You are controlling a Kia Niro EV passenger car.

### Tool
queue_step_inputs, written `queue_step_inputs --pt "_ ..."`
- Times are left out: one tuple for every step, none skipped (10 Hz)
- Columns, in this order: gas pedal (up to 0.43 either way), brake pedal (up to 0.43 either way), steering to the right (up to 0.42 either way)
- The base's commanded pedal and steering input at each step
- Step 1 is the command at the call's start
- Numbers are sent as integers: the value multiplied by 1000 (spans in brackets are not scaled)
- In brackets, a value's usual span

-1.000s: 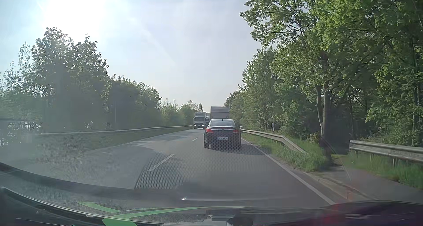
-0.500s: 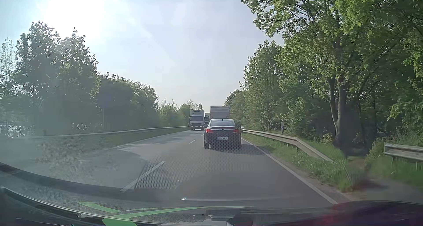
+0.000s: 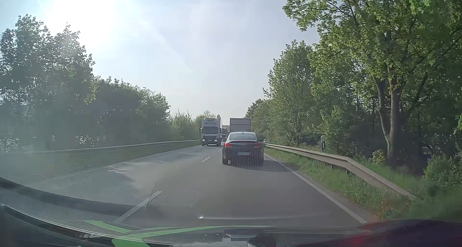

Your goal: Follow the waypoints while adhering to traffic rules and regulations

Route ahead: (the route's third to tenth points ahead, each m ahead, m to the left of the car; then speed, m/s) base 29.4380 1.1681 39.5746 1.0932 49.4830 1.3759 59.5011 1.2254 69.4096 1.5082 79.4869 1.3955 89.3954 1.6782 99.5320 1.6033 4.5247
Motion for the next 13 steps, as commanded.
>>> queue_step_inputs --pt "20 0 1" --pt "0 0 2" --pt "0 0 2" --pt "0 0 2" --pt "0 0 2" --pt "0 0 2" --pt "0 0 2" --pt "0 0 2" --pt "0 0 1" --pt "0 0 1" --pt "0 0 1" --pt "0 0 1" --pt "0 0 2"
